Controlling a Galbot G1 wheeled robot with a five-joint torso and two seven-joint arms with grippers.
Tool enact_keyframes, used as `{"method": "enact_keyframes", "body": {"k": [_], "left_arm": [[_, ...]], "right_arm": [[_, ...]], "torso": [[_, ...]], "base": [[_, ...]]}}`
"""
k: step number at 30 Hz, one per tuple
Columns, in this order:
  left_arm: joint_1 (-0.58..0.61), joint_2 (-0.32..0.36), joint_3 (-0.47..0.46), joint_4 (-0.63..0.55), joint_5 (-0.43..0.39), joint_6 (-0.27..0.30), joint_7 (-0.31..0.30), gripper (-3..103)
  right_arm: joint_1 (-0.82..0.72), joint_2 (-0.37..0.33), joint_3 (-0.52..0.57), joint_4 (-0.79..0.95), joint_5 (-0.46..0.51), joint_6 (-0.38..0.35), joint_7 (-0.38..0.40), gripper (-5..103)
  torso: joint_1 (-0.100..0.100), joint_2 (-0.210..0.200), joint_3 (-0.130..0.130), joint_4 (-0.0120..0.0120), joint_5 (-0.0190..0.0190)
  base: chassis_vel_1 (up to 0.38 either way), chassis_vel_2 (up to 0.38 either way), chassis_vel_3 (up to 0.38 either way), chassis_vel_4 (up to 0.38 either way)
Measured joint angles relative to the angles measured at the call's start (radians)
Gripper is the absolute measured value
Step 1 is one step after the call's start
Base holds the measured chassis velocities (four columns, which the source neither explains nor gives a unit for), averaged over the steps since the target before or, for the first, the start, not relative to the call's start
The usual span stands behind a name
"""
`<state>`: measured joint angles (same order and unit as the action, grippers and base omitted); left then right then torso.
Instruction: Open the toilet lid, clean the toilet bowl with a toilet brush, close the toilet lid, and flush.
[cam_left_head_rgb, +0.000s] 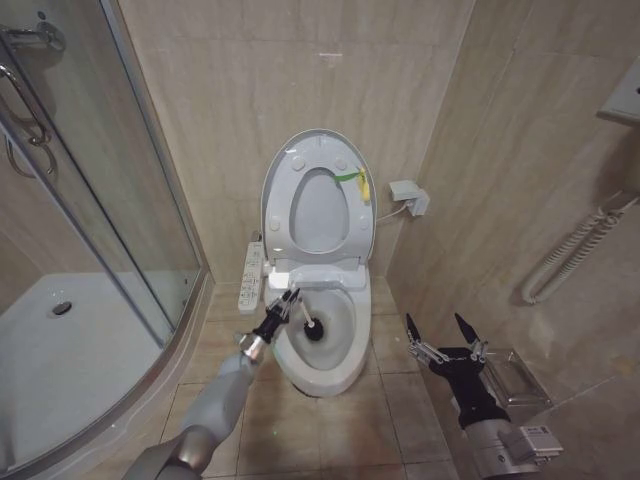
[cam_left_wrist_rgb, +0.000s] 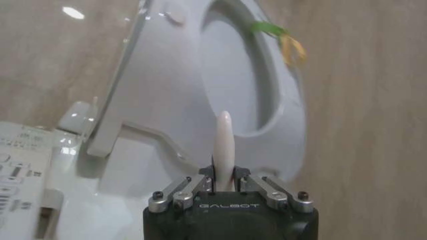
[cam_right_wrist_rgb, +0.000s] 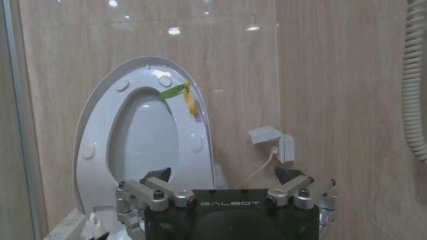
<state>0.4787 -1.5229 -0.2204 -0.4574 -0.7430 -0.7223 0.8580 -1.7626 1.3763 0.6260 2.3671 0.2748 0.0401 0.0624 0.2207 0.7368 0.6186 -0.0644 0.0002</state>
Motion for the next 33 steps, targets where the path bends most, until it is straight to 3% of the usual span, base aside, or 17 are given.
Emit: {"method": "enact_keyframes", "body": {"k": [3, 9, 15, 24, 33], "left_arm": [[0.004, -0.029, 0.011, -0.007, -0.071, 0.023, -0.038, 19], [0.014, -0.049, 0.003, -0.007, -0.090, 0.018, -0.053, 19], [0.002, -0.045, -0.011, 0.008, -0.011, -0.010, -0.063, 19], [-0.020, -0.025, -0.004, 0.026, 0.149, 0.052, -0.174, 19], [-0.071, -0.056, 0.033, 0.012, 0.162, 0.065, -0.207, 19]], "right_arm": [[0.000, 0.000, 0.000, 0.000, 0.000, 0.000, 0.000, 100], [0.000, 0.000, 0.000, 0.000, 0.000, 0.000, 0.000, 100], [0.000, 0.000, 0.000, 0.000, 0.000, 0.000, 0.000, 100], [0.000, 0.000, 0.000, 0.000, 0.000, 0.000, 0.000, 100], [0.000, 0.000, 0.000, 0.000, 0.000, 0.000, 0.000, 100]], "torso": [[0.000, 0.000, 0.000, 0.0000, -0.0002], [0.000, 0.000, 0.000, 0.0005, -0.0002], [0.000, 0.000, 0.000, 0.0006, 0.0000], [0.000, 0.000, 0.000, 0.0008, -0.0002], [0.000, 0.000, 0.000, 0.0001, -0.0002]], "base": [[0.000, 0.000, 0.000, 0.000], [0.000, 0.000, 0.000, 0.000], [0.000, 0.000, 0.000, 0.000], [0.000, 0.000, 0.000, 0.000], [0.000, 0.000, 0.000, 0.000]]}}
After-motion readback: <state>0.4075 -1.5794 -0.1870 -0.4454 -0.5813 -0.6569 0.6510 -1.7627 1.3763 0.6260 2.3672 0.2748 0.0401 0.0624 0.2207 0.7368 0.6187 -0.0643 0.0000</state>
